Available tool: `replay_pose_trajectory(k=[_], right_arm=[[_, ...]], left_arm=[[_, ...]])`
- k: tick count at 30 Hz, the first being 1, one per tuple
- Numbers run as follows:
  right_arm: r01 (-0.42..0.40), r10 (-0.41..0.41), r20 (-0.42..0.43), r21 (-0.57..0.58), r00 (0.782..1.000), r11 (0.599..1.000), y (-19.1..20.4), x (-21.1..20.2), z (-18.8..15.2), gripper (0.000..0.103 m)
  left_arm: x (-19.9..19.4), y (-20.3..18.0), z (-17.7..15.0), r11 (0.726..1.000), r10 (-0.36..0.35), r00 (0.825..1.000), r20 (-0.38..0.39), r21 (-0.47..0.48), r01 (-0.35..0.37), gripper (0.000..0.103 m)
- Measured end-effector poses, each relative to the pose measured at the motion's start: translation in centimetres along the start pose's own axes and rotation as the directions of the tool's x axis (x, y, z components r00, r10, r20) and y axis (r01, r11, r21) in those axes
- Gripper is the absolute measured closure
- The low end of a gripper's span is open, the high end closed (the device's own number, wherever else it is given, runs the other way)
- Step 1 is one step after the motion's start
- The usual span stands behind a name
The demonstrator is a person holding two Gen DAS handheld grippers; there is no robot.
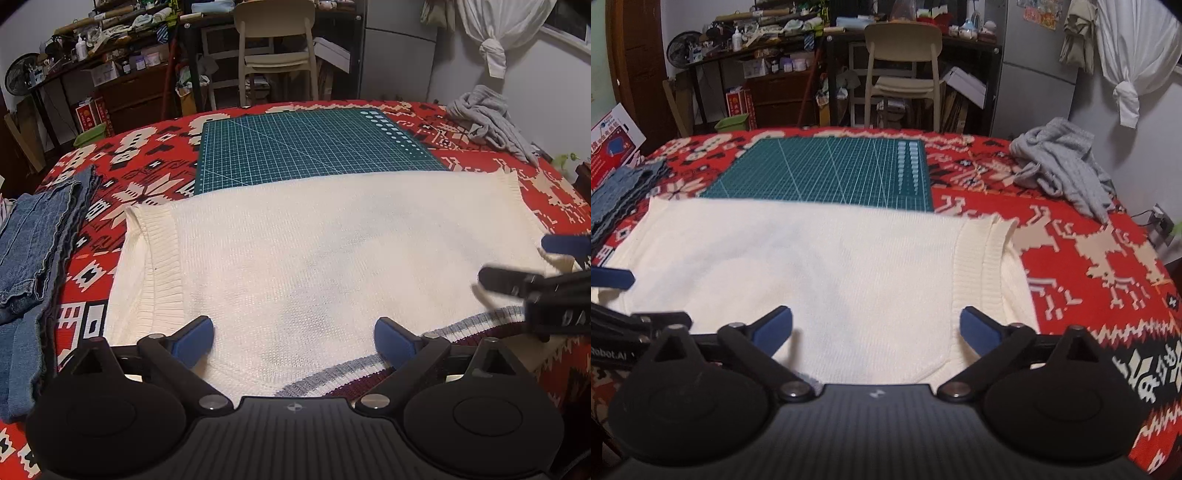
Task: Fold clothes
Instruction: 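Open both tools above the folded sweater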
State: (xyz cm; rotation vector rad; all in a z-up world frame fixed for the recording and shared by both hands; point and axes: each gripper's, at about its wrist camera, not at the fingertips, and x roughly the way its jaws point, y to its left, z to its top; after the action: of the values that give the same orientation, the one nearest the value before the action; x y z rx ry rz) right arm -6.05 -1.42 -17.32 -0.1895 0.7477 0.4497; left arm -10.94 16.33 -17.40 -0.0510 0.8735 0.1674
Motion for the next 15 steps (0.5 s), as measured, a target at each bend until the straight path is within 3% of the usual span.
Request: replay_pose_trajectory(k=[3,15], right_arm=[[0.003,-0.003,-0.023,0.002,1.000,1.000,0.1,0.5,-0.5,0.001],[0.025,-0.024,-0.067,0.011,0.997,1.000,0.5,1.4,-0.9,0.001]], left_arm=[[0.2,-0.2,0.1,1.000,-0.001,1.000,-0.002,-0.004,0.001,0.000],[0.3,-0.3,-0.1,1.000,0.006,1.000,0.023,-0.001,-0.006,0.000]])
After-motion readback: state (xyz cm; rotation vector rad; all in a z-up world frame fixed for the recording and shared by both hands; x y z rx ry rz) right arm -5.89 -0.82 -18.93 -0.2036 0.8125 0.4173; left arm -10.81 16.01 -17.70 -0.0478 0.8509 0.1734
